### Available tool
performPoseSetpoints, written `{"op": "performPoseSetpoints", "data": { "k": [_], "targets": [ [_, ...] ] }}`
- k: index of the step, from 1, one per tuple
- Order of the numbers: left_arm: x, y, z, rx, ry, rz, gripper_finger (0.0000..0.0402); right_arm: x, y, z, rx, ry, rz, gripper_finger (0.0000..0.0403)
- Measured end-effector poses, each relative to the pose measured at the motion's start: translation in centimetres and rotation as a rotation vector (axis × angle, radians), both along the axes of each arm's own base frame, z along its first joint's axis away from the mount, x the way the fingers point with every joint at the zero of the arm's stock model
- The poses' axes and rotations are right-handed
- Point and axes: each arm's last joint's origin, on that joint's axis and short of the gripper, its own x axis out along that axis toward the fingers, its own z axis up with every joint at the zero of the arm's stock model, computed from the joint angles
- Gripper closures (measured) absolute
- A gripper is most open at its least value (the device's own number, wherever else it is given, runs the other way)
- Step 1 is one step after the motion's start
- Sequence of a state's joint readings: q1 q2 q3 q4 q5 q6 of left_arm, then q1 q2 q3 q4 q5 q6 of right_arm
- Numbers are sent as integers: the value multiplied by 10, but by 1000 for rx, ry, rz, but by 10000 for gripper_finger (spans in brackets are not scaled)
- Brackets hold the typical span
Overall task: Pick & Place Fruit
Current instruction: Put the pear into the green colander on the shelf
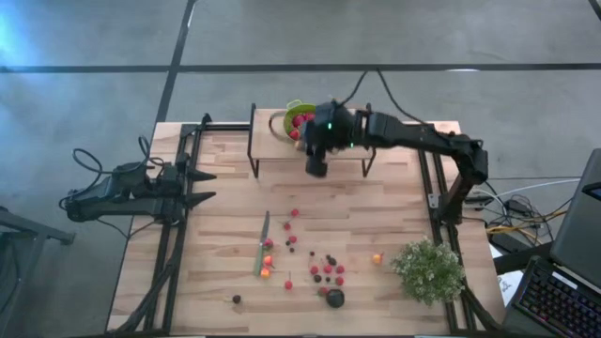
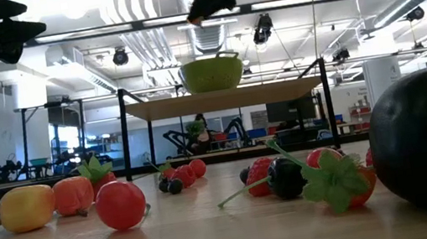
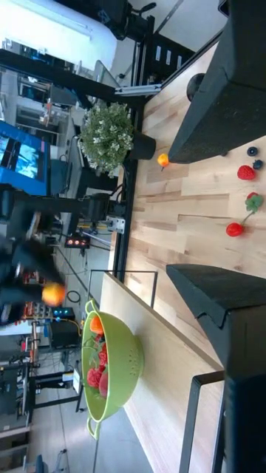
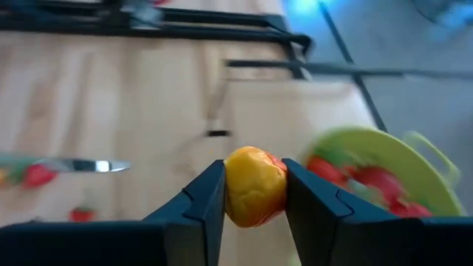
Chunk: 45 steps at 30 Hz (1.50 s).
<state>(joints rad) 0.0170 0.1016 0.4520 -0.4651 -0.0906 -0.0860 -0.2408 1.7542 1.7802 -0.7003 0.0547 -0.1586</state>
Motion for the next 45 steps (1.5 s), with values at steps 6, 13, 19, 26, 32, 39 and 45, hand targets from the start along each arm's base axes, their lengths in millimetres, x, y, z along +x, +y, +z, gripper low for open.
{"op": "performPoseSetpoints", "data": {
  "k": [6,13,19,26,32,39,45],
  "targets": [
    [0,0,0,0,0,0,161,-14,-45,-7,30,10,-143,295],
    [0,0,0,0,0,0,161,-23,-65,-14,85,10,-239,281],
    [0,0,0,0,0,0,161,-23,-65,-23,83,42,-231,298],
    [0,0,0,0,0,0,161,-23,-65,-30,133,43,-274,262],
    [0,0,0,0,0,0,161,-24,-67,-30,112,48,-301,215],
    [0,0,0,0,-1,0,161,-25,-68,-26,136,28,-329,175],
    [0,0,0,0,0,0,161,-34,-54,8,185,1,-336,157]
  ]
}}
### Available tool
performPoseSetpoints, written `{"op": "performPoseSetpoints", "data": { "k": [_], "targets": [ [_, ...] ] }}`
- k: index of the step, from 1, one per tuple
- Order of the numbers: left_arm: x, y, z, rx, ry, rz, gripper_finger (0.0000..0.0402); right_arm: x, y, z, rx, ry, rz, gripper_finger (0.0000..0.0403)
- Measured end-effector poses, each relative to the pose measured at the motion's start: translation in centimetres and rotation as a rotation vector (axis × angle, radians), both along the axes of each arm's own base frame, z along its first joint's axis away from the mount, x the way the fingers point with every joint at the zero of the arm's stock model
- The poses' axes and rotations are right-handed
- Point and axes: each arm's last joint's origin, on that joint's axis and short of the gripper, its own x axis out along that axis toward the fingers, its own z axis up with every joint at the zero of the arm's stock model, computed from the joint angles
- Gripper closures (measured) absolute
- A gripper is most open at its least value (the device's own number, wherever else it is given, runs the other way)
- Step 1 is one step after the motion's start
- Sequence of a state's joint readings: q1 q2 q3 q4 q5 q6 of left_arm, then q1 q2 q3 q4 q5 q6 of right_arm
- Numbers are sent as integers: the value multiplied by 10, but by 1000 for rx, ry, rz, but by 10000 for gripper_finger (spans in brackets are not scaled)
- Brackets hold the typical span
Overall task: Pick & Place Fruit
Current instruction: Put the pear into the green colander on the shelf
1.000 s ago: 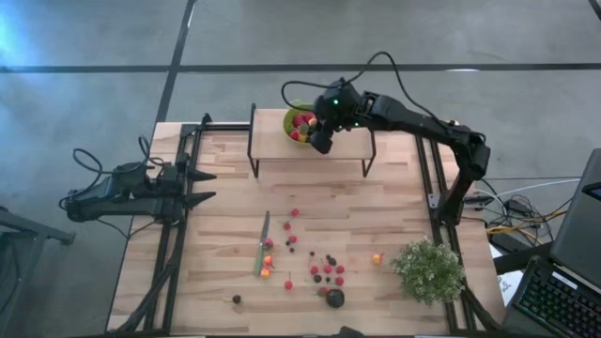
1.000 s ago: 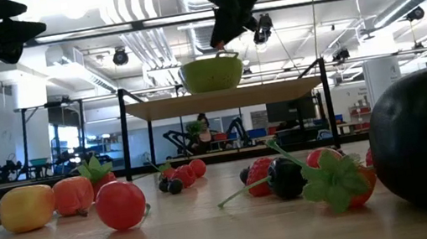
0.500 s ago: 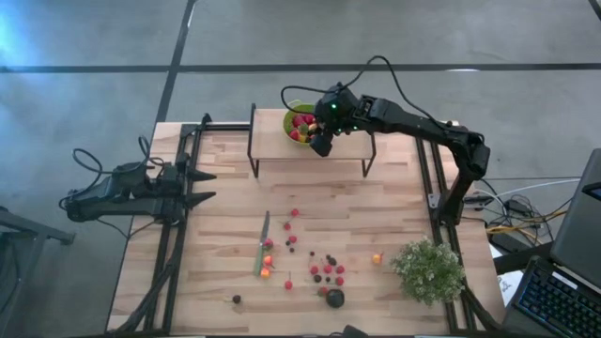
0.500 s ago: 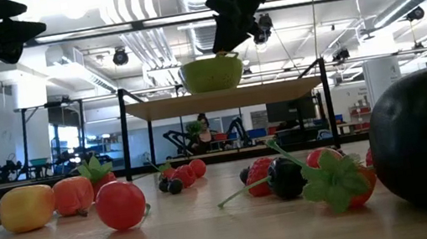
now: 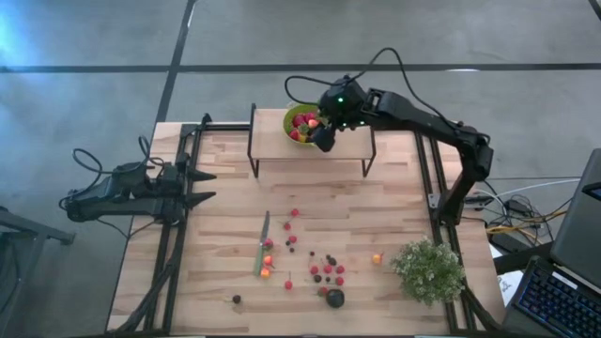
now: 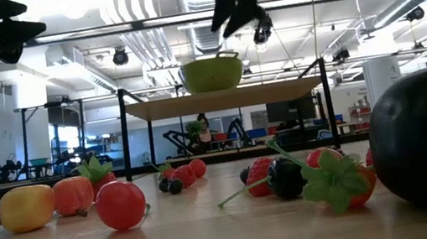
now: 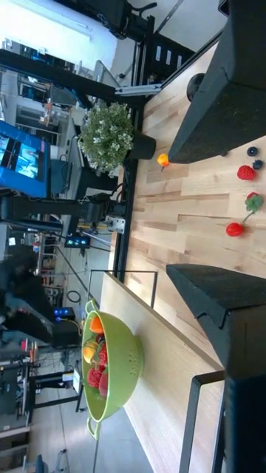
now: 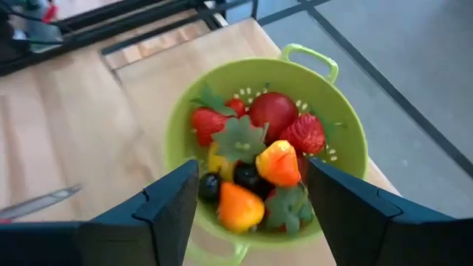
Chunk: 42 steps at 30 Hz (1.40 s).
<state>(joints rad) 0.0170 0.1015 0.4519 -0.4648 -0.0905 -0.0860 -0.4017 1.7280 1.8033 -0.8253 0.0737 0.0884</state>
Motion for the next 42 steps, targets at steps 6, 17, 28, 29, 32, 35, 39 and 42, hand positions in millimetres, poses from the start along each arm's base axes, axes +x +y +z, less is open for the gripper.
{"op": "performPoseSetpoints", "data": {
  "k": [6,17,28,29,32,35,39,42],
  "targets": [
    [0,0,0,0,0,0,161,-10,29,27,55,63,35,172],
    [0,0,0,0,0,0,161,-18,110,13,180,346,155,214],
    [0,0,0,0,-1,0,161,-27,186,-26,231,574,233,242],
    [0,0,0,0,0,0,161,-28,193,-29,230,582,241,244],
    [0,0,0,0,0,0,161,-31,209,-37,230,610,257,249],
    [0,0,0,0,0,0,161,-35,225,-43,227,634,276,253],
    [0,0,0,0,0,0,161,-42,245,-50,233,658,280,257],
    [0,0,0,0,-1,0,161,-47,258,-57,237,683,276,254]
  ]
}}
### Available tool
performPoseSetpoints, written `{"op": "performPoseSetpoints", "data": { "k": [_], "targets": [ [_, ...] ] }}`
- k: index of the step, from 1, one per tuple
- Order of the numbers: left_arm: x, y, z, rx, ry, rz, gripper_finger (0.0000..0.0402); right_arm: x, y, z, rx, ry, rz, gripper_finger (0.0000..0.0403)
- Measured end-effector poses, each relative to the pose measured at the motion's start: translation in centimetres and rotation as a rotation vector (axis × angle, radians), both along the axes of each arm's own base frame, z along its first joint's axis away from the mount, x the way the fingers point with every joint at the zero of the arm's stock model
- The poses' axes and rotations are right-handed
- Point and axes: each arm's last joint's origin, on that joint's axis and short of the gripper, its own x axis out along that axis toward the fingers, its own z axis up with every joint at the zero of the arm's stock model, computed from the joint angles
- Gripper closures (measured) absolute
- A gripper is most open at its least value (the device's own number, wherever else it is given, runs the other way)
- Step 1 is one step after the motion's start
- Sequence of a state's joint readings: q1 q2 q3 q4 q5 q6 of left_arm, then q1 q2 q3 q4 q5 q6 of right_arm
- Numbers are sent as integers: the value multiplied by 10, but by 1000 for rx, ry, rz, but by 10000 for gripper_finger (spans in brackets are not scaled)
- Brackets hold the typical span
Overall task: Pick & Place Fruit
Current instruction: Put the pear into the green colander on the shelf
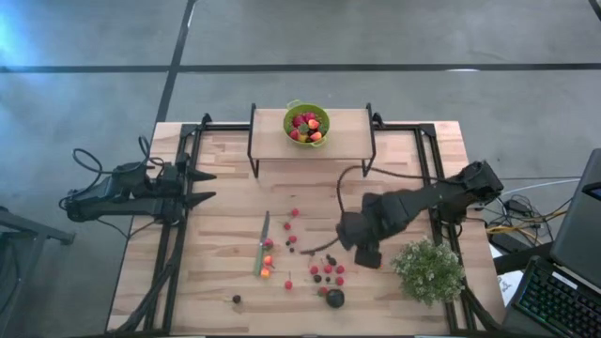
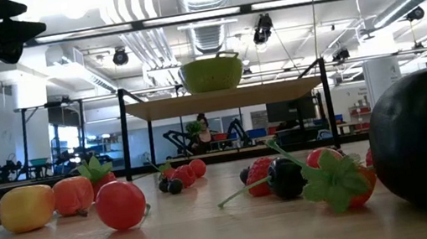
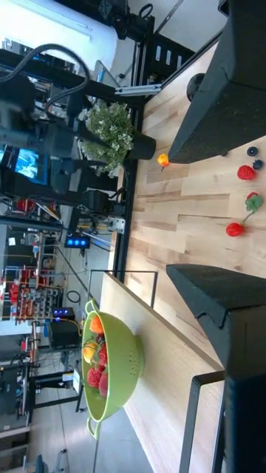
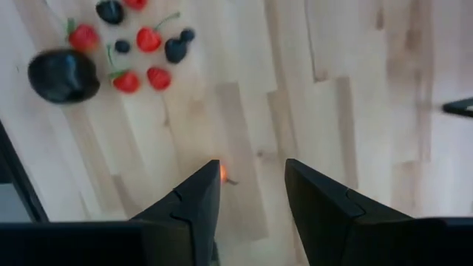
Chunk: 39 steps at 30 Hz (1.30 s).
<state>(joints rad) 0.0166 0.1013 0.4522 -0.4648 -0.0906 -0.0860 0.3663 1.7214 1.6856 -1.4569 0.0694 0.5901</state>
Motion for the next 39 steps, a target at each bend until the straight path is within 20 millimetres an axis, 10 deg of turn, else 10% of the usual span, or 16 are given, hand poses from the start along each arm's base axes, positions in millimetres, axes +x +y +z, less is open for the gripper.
{"op": "performPoseSetpoints", "data": {
  "k": [17,39],
  "targets": [
    [0,0,0,0,1,0,161,-20,42,-54,-20,57,39,167],
    [0,0,0,0,0,0,161,-38,40,-137,76,134,48,110]
  ]
}}
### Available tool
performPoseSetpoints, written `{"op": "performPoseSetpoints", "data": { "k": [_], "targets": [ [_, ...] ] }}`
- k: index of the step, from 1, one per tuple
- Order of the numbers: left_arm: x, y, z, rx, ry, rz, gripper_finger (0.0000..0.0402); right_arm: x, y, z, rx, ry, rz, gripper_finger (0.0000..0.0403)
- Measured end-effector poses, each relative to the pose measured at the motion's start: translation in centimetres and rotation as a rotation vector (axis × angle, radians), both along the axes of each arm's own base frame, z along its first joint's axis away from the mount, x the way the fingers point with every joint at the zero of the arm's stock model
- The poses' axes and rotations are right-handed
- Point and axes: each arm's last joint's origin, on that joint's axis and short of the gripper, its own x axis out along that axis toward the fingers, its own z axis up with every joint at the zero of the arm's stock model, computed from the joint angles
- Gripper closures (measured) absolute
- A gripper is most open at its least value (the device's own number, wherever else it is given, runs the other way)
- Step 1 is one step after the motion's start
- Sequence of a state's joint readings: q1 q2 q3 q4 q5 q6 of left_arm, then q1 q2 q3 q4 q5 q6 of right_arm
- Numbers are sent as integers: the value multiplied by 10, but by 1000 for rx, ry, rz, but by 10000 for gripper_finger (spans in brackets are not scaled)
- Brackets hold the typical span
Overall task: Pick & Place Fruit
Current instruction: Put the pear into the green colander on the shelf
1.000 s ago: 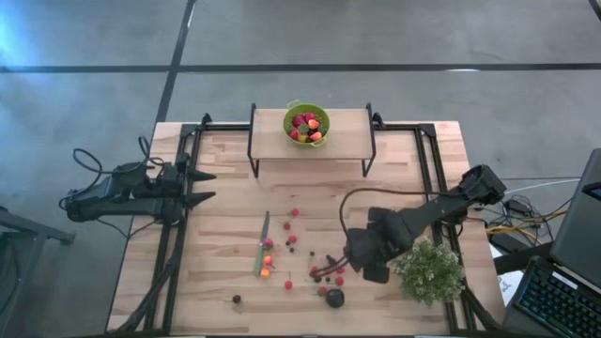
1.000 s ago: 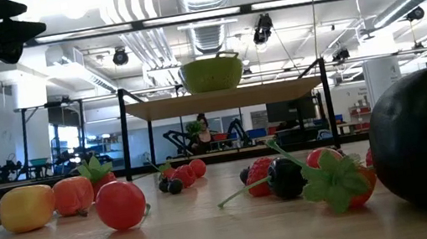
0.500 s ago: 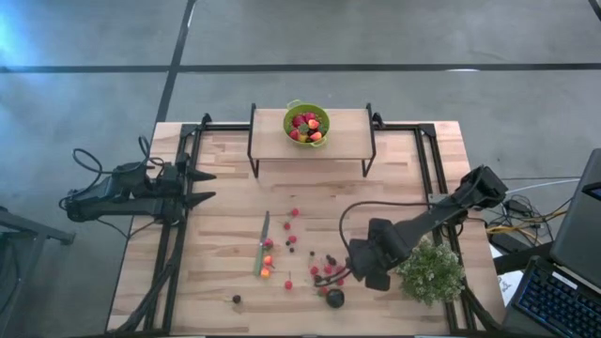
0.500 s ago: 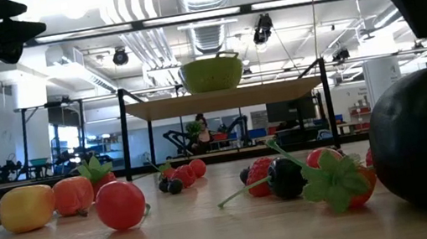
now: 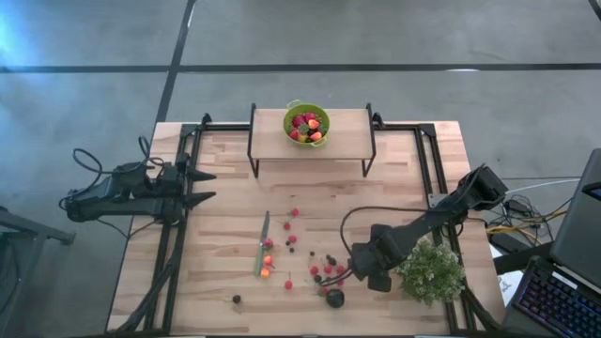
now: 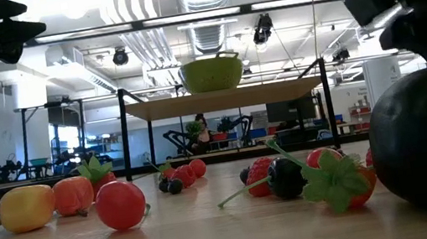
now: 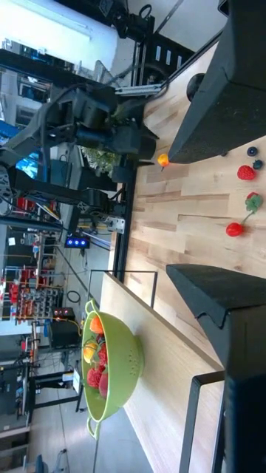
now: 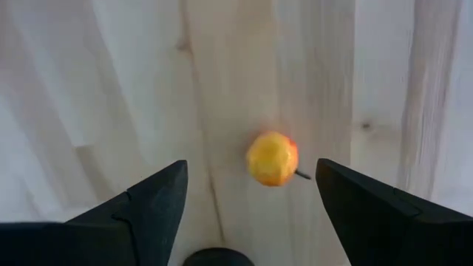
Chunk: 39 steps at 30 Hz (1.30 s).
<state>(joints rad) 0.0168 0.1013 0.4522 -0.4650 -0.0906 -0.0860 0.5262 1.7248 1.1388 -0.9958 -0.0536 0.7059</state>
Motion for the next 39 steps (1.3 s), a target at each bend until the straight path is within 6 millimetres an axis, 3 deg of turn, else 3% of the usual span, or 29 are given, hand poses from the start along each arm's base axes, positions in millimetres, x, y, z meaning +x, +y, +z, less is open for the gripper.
{"op": "performPoseSetpoints", "data": {
  "k": [12,20,32,39],
  "targets": [
    [0,0,0,0,1,0,161,-17,-10,-34,-22,36,-36,153],
    [0,0,0,0,0,0,161,-16,-9,-37,-10,15,-47,165],
    [0,0,0,0,1,0,161,-14,-8,-40,10,-19,-44,140],
    [0,0,0,0,0,0,161,-19,-12,-45,-6,-11,-48,176]
  ]
}}
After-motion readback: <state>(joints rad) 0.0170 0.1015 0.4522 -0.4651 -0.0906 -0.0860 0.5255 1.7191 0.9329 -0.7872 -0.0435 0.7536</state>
